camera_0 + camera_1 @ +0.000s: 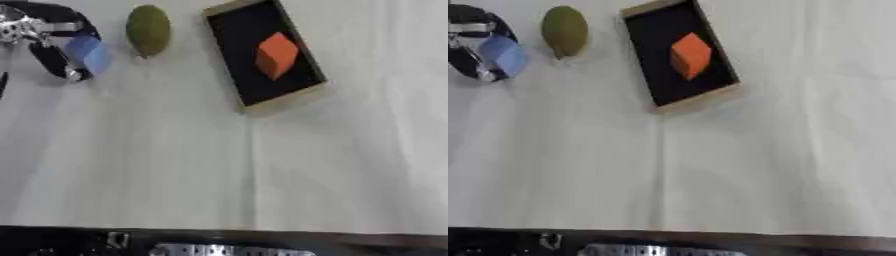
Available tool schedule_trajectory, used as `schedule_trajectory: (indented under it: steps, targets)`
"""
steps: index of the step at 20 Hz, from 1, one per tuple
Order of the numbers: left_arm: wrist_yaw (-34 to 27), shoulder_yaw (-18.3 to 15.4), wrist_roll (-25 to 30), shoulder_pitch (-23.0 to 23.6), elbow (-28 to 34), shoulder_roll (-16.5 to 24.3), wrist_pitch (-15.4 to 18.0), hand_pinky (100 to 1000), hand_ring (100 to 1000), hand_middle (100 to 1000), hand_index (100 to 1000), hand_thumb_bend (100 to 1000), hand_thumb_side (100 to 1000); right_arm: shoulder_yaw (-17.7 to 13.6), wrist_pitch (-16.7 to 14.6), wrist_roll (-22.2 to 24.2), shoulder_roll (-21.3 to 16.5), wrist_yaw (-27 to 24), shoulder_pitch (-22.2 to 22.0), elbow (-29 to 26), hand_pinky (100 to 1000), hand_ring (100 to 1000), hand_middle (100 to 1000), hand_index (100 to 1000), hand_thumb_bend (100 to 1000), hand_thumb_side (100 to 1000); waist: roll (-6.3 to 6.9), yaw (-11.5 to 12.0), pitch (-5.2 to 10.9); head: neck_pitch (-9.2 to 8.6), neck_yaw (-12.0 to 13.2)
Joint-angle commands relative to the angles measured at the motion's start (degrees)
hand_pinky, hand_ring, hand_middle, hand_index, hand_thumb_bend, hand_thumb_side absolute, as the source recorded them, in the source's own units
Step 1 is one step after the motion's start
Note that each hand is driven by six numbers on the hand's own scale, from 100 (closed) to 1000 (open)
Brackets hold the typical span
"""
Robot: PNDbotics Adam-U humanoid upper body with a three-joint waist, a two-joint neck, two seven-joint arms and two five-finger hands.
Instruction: Pick up objects on the table and place them in the box.
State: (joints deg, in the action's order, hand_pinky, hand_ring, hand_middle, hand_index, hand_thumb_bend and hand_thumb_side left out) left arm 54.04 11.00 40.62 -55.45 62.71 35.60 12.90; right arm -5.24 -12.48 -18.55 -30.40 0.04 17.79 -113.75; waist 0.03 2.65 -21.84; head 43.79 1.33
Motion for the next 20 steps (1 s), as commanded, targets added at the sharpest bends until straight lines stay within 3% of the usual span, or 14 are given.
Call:
schedule_trajectory:
  steps: [1,11,15,20]
  targets:
    - [-0.19,-1.01,-1.82,-1.55,1.81,1.05,-0.76,806,725,631,713,212,100,-0.37,0.07,0.07,-0.96,-0.33,0.29,-0.84,862,805,692,886,100,624,0.02,0.03,1.27,-0.18,0.04]
    - [-2.69,-0.9,-1.6,-4.82,9.34,0.4,-1.09,797,709,625,715,183,100,-0.47,-0.05,0.01,-1.37,-0.46,0.28,-0.84,862,805,690,885,100,623,0.07,0.33,1.72,-0.1,-0.23]
    - [-4.36,0.3,0.24,-7.85,11.96,-2.35,-0.74,797,707,625,717,177,100,-0.37,-0.18,0.07,-1.67,-0.66,0.47,-0.84,862,805,689,885,100,623,0.16,0.13,2.08,-0.12,-0.19]
    - [-3.98,0.96,1.9,-11.56,10.57,-7.47,-1.07,798,707,624,722,185,100,-0.29,-0.19,0.26,-1.68,-0.88,0.59,-0.84,862,805,688,886,100,623,0.48,-0.54,2.12,-0.13,0.15]
